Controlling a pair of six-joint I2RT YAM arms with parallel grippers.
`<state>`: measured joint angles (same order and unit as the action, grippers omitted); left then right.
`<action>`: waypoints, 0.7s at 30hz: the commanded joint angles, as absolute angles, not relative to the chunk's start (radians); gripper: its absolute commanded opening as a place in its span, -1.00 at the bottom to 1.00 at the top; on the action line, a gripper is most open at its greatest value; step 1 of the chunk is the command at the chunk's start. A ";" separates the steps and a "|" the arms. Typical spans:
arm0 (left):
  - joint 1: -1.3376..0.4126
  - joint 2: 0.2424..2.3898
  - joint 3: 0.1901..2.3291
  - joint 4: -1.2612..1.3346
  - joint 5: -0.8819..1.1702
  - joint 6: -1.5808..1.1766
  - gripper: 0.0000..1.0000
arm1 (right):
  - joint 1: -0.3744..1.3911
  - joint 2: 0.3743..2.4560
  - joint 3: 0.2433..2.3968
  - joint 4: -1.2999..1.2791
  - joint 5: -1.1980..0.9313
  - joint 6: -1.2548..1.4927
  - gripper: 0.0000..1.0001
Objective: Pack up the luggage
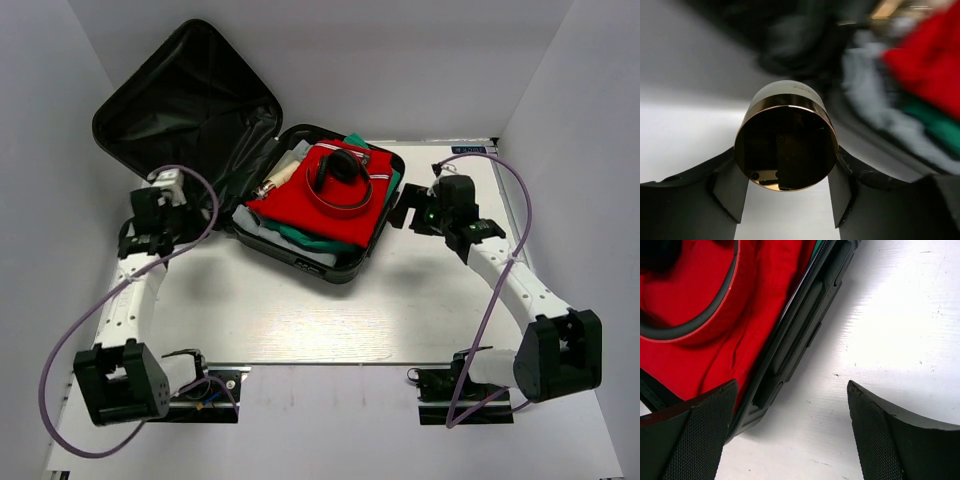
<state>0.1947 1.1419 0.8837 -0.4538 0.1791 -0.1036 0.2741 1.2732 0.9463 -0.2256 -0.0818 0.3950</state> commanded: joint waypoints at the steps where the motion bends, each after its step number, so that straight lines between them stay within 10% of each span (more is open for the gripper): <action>1: 0.033 1.178 0.975 -0.328 0.284 -0.132 -0.99 | 0.270 1.232 0.930 -0.187 -0.071 0.408 0.81; 14: -0.179 1.839 1.583 -0.393 0.158 -0.071 -0.99 | 0.272 1.161 0.897 -0.218 -0.017 0.397 0.81; 21: -0.262 1.775 1.390 -0.400 0.210 -0.037 -0.99 | 0.270 1.155 0.894 -0.238 0.029 0.382 0.81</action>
